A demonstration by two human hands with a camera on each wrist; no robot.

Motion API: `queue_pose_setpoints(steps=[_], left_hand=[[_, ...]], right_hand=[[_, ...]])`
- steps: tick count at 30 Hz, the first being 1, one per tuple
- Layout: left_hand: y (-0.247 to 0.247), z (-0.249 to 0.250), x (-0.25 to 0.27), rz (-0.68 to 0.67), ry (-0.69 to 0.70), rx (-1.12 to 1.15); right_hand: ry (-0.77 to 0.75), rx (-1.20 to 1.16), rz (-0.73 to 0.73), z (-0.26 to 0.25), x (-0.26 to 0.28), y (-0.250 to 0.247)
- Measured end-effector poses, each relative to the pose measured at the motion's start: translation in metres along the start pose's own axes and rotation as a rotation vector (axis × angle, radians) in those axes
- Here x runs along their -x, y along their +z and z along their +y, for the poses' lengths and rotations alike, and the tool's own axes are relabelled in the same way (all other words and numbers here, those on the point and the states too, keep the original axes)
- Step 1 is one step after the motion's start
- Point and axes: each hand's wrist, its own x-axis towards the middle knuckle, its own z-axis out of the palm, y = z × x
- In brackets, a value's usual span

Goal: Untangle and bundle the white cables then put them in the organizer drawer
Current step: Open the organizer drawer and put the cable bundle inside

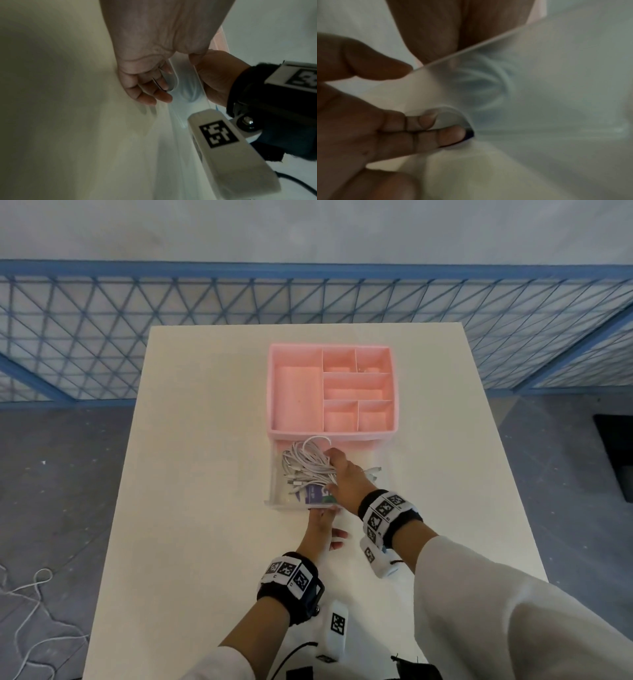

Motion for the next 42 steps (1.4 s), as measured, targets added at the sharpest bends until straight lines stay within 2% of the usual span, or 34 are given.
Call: queue_pose_setpoints(steps=[3,6,10,14,18,20,23,28,30,33,37,39,42], left_hand=[[0.000,0.001,0.002,-0.001,0.013,0.015],[0.001,0.001,0.000,0.004,-0.007,0.013],[-0.001,0.000,-0.003,0.004,-0.008,0.004],[-0.001,0.000,-0.001,-0.010,0.011,0.028],[-0.002,0.000,0.000,-0.011,0.065,0.014],[-0.003,0.001,-0.001,-0.007,0.071,-0.025],[-0.004,0.000,-0.001,-0.038,0.027,-0.013],[-0.003,0.004,0.000,-0.034,-0.010,-0.040],[-0.002,0.006,0.003,-0.031,-0.010,-0.041],[-0.002,0.006,0.005,-0.033,0.012,-0.015],[0.000,0.006,0.005,-0.004,-0.011,0.028],[0.000,0.006,0.005,-0.001,-0.017,0.026],[0.000,0.006,0.006,-0.001,-0.022,0.015]], right_hand=[[0.024,-0.079,0.048,-0.002,0.002,0.005],[0.009,-0.030,0.103,-0.003,0.003,0.008],[0.010,-0.088,0.099,-0.002,0.000,0.009],[0.073,-0.126,0.192,0.005,-0.004,0.020],[0.194,0.026,0.256,-0.009,-0.006,0.030],[0.196,0.116,0.159,-0.016,-0.009,0.029],[0.085,0.380,-0.061,-0.020,-0.012,0.020],[-0.004,0.578,-0.304,-0.013,-0.022,0.001],[-0.033,0.479,-0.311,-0.007,-0.026,-0.005],[-0.052,0.175,-0.230,0.004,-0.031,-0.007],[0.047,-0.241,0.018,0.007,-0.028,0.000],[0.060,-0.261,0.077,0.005,-0.027,0.003],[0.045,-0.089,-0.008,0.002,-0.025,0.006]])
